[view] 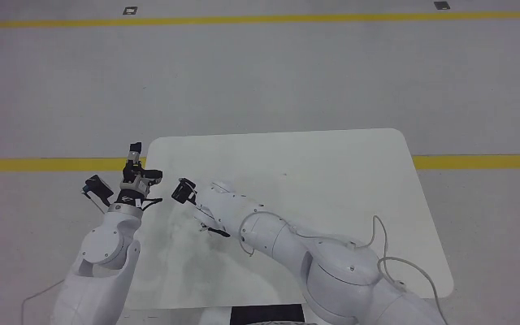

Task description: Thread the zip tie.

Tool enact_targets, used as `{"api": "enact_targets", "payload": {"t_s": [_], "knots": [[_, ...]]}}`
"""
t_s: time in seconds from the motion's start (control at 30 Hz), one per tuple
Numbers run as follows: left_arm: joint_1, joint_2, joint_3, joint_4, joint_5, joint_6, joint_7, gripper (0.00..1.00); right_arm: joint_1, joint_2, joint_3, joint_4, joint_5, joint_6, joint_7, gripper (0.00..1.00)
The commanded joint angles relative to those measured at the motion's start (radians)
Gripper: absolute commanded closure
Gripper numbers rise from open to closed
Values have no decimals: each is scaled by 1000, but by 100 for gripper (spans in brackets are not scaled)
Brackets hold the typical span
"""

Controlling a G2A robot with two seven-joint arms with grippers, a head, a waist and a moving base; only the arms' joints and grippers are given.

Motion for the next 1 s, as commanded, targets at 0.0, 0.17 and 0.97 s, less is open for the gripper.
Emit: {"api": "enact_targets", "payload": {"t_s": [0.0, 0.17, 0.97], "knots": [[0, 0, 0, 0, 0, 0, 0, 0, 0, 0, 0, 2, 1, -2, 1, 84], [0, 0, 0, 0, 0, 0, 0, 0, 2, -2, 0, 8, 6, -9, 6, 83], [0, 0, 0, 0, 0, 0, 0, 0, -2, -4, 0, 11, -4, 13, -2, 76]]}}
